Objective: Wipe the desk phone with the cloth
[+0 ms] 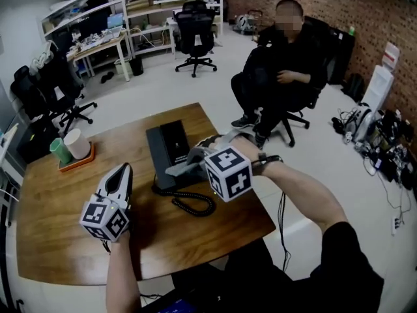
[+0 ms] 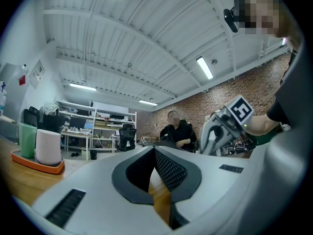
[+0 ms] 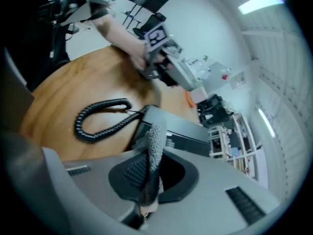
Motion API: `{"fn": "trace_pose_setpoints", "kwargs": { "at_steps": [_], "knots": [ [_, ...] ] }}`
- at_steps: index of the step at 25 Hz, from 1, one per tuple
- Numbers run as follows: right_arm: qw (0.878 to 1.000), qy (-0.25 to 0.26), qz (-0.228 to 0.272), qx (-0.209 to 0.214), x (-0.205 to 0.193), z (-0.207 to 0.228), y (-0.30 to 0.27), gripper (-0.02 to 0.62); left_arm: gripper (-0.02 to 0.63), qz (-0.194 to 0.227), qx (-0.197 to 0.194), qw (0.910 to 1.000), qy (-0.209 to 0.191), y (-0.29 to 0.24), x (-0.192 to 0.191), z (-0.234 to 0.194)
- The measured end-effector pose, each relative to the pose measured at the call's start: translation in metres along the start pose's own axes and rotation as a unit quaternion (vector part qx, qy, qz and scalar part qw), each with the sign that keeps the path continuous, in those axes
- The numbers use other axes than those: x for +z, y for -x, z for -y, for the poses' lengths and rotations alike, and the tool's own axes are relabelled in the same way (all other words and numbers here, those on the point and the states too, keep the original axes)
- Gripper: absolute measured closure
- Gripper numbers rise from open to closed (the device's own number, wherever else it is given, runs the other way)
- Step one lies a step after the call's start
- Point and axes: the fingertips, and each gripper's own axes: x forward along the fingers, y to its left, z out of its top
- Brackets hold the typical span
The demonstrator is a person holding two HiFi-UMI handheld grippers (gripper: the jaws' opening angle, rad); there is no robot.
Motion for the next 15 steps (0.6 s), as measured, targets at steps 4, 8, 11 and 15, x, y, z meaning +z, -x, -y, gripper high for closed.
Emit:
{"fn": "trace_pose_setpoints", "kwargs": {
  "at_steps": [4,8,11,15],
  "knots": [
    [0.978,-0.146,0.021,-0.149,-0.028,0.114,-0.009,0.57,0.614,0.001,0.009,1.0,0.002,0.007,-0.003,-0.005],
    [0.952,-0.226,0.02,-0.204,-0.055,0.155,-0.019,0.569,0.614,0.002,0.002,1.0,0.002,0.003,-0.005,0.001],
    [0.96,-0.208,0.001,-0.186,-0.058,0.148,-0.033,0.57,0.614,0.004,0.003,1.0,-0.001,0.002,-0.003,0.002],
    [0.974,-0.165,-0.021,-0.155,-0.056,0.117,-0.03,0.571,0.614,0.003,0.003,1.0,-0.005,0.001,0.0,0.006]
  ]
}}
